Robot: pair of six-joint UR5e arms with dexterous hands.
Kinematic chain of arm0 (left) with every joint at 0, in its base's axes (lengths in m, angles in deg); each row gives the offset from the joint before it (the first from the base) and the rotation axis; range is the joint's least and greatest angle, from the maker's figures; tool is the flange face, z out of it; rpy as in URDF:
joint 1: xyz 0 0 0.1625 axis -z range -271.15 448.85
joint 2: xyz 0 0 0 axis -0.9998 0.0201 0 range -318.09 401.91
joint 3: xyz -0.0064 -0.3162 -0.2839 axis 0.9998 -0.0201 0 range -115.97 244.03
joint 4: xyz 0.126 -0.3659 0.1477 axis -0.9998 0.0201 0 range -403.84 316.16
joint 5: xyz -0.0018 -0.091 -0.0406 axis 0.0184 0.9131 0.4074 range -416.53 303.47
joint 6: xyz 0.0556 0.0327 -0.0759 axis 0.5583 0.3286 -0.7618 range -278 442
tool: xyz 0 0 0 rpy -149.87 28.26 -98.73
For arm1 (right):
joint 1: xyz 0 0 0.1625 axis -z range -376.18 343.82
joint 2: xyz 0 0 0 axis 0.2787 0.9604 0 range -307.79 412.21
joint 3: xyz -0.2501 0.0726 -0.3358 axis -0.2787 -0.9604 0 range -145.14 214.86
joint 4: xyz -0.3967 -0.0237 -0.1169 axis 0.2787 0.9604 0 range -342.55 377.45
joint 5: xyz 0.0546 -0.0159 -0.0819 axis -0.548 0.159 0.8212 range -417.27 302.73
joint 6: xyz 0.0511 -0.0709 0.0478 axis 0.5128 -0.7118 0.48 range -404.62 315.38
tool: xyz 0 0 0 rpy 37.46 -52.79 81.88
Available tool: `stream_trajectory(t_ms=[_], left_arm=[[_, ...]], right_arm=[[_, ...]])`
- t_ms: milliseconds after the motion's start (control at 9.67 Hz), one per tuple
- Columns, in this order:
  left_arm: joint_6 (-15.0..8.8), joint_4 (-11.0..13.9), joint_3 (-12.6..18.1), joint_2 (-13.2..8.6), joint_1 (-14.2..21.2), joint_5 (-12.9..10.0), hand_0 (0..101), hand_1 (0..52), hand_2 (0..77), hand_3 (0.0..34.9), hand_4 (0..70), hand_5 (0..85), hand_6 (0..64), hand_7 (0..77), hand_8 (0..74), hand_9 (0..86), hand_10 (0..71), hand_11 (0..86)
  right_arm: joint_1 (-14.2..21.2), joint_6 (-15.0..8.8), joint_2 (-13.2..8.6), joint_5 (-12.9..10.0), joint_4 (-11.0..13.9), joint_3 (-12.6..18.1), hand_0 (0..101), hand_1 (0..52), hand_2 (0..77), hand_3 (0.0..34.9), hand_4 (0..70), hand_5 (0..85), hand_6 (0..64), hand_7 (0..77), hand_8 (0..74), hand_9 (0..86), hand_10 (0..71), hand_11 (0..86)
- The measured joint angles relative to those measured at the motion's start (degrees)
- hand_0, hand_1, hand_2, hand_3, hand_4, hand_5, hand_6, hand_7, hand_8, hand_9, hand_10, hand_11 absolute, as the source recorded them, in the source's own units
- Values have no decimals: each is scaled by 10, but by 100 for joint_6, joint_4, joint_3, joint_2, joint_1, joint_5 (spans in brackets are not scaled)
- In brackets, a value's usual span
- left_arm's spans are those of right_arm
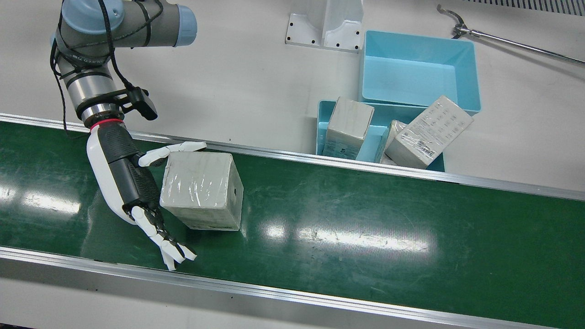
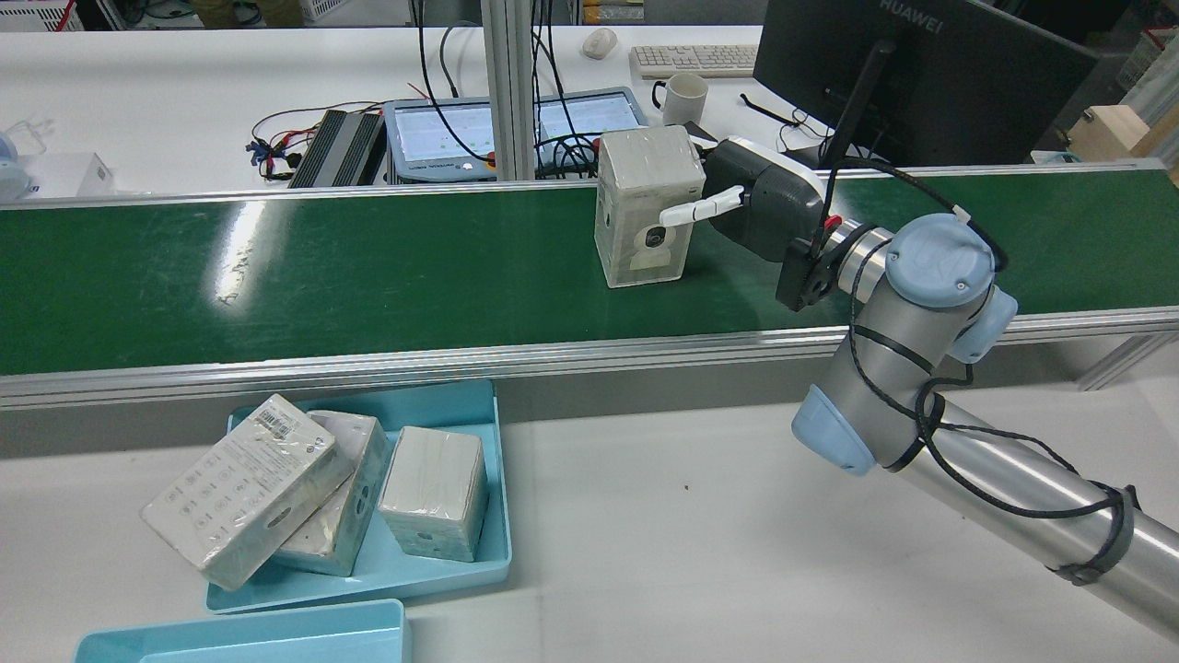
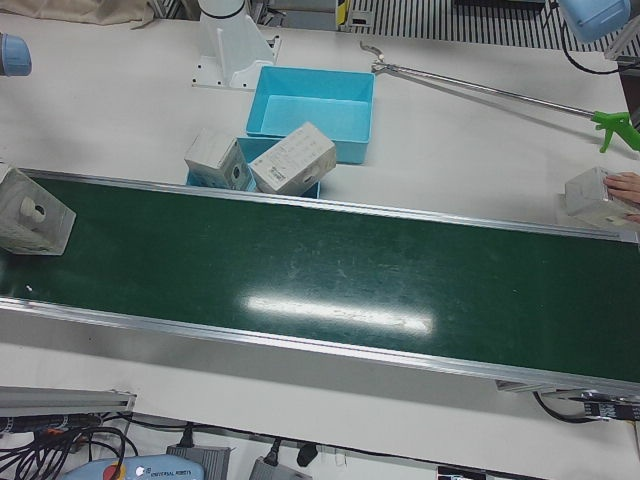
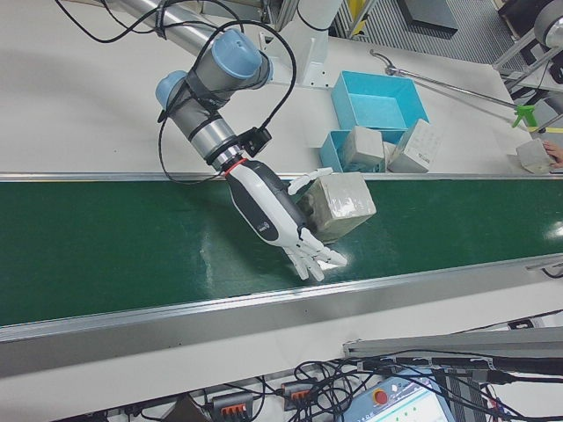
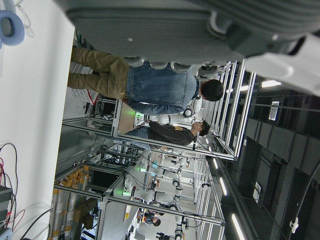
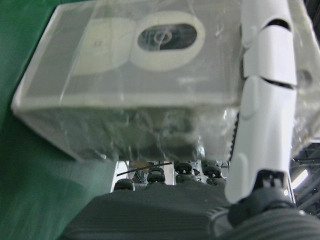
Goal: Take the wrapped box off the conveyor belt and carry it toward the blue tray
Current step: 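Lift the wrapped box off the belt with the right hand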
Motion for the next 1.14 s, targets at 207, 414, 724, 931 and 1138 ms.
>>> stream_trajectory(t_ms=[207, 414, 724, 931, 1138], left_arm=[[0, 0, 0, 0, 0, 0, 0, 0, 5, 0, 5, 11, 5, 5, 5, 0, 5, 5], [0, 0, 0, 0, 0, 0, 0, 0, 11, 0, 5, 11, 5, 5, 5, 0, 0, 5], [0, 0, 0, 0, 0, 0, 0, 0, 11, 0, 5, 11, 0, 5, 5, 5, 5, 5], [0, 0, 0, 0, 0, 0, 0, 0, 11, 0, 0, 11, 5, 5, 5, 5, 0, 5], [0, 0, 0, 0, 0, 0, 0, 0, 11, 0, 0, 11, 5, 5, 5, 0, 5, 5]], right_arm=[[165, -16, -280, -43, 18, -131, 481, 158, 136, 105, 82, 115, 38, 164, 44, 44, 0, 11], [249, -18, -391, -194, 54, -139, 547, 240, 240, 124, 213, 295, 147, 327, 185, 191, 82, 11], [44, -14, -295, -267, 304, 292, 437, 11, 349, 0, 164, 600, 284, 485, 436, 442, 371, 109], [24, -37, -228, -379, 837, 1057, 425, 11, 349, 0, 153, 660, 355, 611, 556, 595, 535, 300], [581, -175, -262, -902, 1282, 1693, 407, 11, 349, 0, 175, 698, 431, 709, 709, 720, 616, 496]])
